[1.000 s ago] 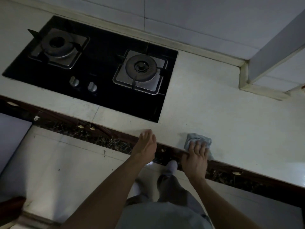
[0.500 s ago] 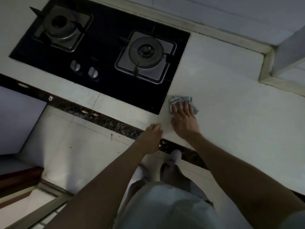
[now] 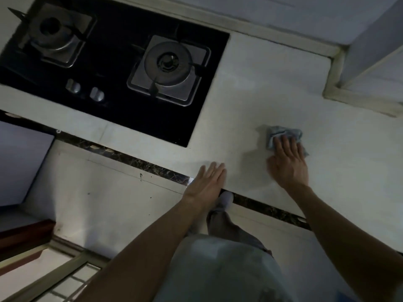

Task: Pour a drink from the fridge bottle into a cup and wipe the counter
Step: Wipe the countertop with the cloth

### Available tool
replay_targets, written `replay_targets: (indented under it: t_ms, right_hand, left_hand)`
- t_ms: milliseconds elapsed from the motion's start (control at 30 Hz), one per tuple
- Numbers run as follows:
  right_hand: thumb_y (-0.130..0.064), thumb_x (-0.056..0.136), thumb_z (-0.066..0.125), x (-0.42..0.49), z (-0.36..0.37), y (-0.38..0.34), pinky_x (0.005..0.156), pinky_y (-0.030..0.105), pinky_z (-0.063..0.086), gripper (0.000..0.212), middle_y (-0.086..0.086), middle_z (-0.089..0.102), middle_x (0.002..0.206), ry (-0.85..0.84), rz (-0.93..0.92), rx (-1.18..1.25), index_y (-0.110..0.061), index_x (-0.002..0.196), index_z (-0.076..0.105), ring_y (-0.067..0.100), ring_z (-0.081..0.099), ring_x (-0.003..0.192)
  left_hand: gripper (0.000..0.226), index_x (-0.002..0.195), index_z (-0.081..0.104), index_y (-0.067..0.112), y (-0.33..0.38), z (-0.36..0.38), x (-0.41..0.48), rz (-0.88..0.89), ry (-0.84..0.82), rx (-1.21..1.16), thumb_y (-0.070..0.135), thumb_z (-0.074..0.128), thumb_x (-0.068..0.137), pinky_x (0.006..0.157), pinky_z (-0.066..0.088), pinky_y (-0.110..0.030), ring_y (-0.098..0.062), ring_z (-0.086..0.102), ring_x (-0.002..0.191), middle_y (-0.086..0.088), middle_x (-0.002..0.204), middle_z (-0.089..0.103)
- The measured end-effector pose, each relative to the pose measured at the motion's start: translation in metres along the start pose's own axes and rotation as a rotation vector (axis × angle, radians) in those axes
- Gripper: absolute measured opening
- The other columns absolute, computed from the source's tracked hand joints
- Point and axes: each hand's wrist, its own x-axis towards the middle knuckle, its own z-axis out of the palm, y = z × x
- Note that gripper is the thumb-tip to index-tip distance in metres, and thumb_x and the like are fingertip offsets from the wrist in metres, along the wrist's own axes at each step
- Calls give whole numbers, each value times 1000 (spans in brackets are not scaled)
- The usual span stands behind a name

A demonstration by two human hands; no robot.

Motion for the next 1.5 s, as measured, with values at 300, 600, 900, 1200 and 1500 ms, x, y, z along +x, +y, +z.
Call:
replay_targets:
  t_ms: [300, 600, 900, 1200, 1500]
  right_hand:
    - [-40, 95, 24, -122, -3, 101, 119, 52, 17, 66, 26, 30, 153, -23, 473, 32, -3, 149, 30, 40, 19, 146]
    - [-37, 93, 43, -124, 1, 18, 118, 54, 16, 70, 28, 29, 153, -3, 829, 80, -1, 149, 24, 45, 22, 142]
    - [-43, 102, 24, -25, 7, -99, 120, 45, -13, 64, 11, -12, 162, -216, 43, 123, -16, 155, 1, 31, -20, 147]
    - [-33, 101, 20, -14, -5, -20, 122, 47, 7, 53, 8, 20, 160, -141, -122, 18, -18, 152, 25, 27, 11, 150]
    - [-30, 94, 38, -133, -16, 116, 113, 54, 28, 65, 22, 25, 155, -162, 655, -13, -6, 151, 18, 43, 25, 141]
  left_hand:
    - [67, 157, 6, 5, 59, -5, 30, 100, -102, 45, 19, 39, 99, 122, 8, -55, -37, -7, 151, -15, 165, -8]
    - [82, 156, 1, 5, 67, 11, 34, 79, -82, 126, 23, 50, 94, 121, 8, -59, -41, -10, 150, -19, 163, -14]
    - [83, 156, 5, 5, 64, 27, 31, 146, 50, 62, 29, 52, 92, 119, 8, -62, -43, -9, 149, -24, 162, -1]
    - [79, 156, -4, 3, 61, 23, 29, 129, 20, 178, 28, 43, 97, 120, 5, -58, -42, -11, 150, -21, 162, -15]
    - [82, 156, -2, 3, 58, 24, 30, 131, 31, 200, 32, 48, 98, 121, 8, -57, -41, -5, 151, -21, 163, -10]
